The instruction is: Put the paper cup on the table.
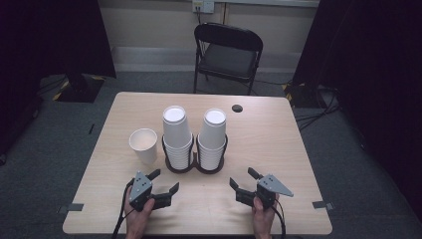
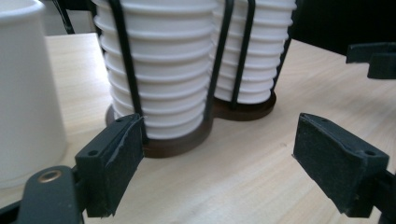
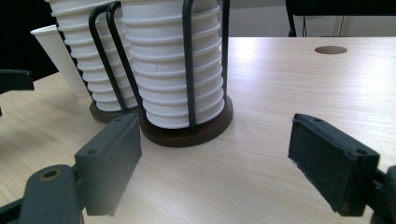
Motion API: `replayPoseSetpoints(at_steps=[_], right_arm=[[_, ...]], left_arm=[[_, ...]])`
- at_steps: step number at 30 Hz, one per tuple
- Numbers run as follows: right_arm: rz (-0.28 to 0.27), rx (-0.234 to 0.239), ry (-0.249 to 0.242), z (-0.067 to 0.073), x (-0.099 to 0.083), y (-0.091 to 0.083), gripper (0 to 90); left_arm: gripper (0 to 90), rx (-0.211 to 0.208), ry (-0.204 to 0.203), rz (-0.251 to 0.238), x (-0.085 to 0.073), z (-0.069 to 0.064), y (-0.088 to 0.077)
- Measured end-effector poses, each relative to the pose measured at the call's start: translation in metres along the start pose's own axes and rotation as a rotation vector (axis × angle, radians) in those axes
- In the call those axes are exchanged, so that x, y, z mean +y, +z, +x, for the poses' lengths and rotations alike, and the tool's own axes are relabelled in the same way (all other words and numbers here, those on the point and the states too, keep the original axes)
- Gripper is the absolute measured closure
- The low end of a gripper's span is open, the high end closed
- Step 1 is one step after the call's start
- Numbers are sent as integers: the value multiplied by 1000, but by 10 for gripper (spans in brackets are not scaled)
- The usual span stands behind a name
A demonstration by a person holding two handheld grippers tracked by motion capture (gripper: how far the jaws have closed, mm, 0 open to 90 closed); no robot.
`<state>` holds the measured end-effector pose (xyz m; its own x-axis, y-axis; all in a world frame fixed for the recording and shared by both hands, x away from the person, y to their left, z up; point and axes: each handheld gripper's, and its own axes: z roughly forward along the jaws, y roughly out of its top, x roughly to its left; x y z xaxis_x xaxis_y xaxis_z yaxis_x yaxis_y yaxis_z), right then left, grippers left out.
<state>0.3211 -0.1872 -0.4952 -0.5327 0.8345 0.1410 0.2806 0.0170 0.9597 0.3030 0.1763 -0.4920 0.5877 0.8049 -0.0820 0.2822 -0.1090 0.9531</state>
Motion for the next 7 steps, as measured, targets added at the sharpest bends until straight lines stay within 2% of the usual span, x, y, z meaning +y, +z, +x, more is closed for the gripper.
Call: replayPoseSetpoints(at_steps=[2, 4, 5, 7], right_arm=[[5, -5, 1, 0, 0, 0, 168], [12, -13, 8, 0, 0, 1, 171], [34, -29, 11, 0, 1, 3, 171], [46, -37, 16, 0, 2, 4, 171]], left_arm=[[155, 14, 12, 6, -3, -1, 0], [153, 16, -1, -31, -5, -2, -2], [155, 20, -5, -36, -5, -1, -3], [155, 33, -7, -36, -5, -1, -3]])
